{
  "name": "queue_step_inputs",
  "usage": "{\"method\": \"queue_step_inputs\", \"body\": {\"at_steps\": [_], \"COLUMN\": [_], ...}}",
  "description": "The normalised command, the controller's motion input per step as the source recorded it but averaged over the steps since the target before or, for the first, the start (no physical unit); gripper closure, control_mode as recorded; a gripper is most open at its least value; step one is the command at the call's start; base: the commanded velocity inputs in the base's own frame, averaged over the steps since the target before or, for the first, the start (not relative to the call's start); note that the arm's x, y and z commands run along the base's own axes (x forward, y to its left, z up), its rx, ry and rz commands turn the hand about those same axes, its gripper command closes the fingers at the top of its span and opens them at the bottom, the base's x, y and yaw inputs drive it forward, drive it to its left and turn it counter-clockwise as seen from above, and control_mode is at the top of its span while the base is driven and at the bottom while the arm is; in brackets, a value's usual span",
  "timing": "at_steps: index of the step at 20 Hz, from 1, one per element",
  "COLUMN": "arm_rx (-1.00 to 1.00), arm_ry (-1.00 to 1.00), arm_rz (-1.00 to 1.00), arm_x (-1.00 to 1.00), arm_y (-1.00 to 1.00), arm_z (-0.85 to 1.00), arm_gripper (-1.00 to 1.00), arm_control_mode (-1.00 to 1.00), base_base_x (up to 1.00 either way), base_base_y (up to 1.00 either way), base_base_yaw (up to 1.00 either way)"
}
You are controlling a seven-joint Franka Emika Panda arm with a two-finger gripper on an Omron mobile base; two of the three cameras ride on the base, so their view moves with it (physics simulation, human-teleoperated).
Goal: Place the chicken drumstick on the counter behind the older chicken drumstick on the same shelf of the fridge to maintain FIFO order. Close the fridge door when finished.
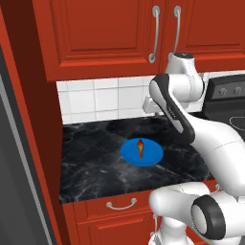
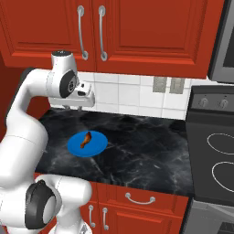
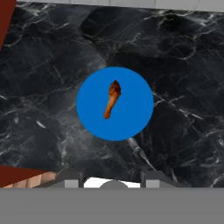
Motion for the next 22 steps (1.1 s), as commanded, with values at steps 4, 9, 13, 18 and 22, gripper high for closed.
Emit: {"method": "queue_step_inputs", "body": {"at_steps": [4, 9, 13, 18, 22], "arm_rx": [0.00, 0.00, 0.01, 0.00, 0.00], "arm_ry": [-0.03, 0.04, 0.04, 0.07, 0.01], "arm_rz": [0.00, 0.00, 0.00, -0.01, -0.05], "arm_x": [-0.17, 0.00, 0.00, 0.10, 0.35], "arm_y": [0.09, 0.34, 0.25, 0.07, 0.00], "arm_z": [-0.14, -0.86, -0.96, -0.60, -0.44], "arm_gripper": [-1.00, -1.00, -1.00, -1.00, -1.00], "arm_control_mode": [-1.00, -1.00, -1.00, -1.00, -1.00], "base_base_x": [0.00, 0.00, 0.00, 0.00, 0.00], "base_base_y": [0.00, 0.00, 0.00, 0.00, 0.00], "base_base_yaw": [0.00, 0.00, 0.00, 0.00, 0.00]}}
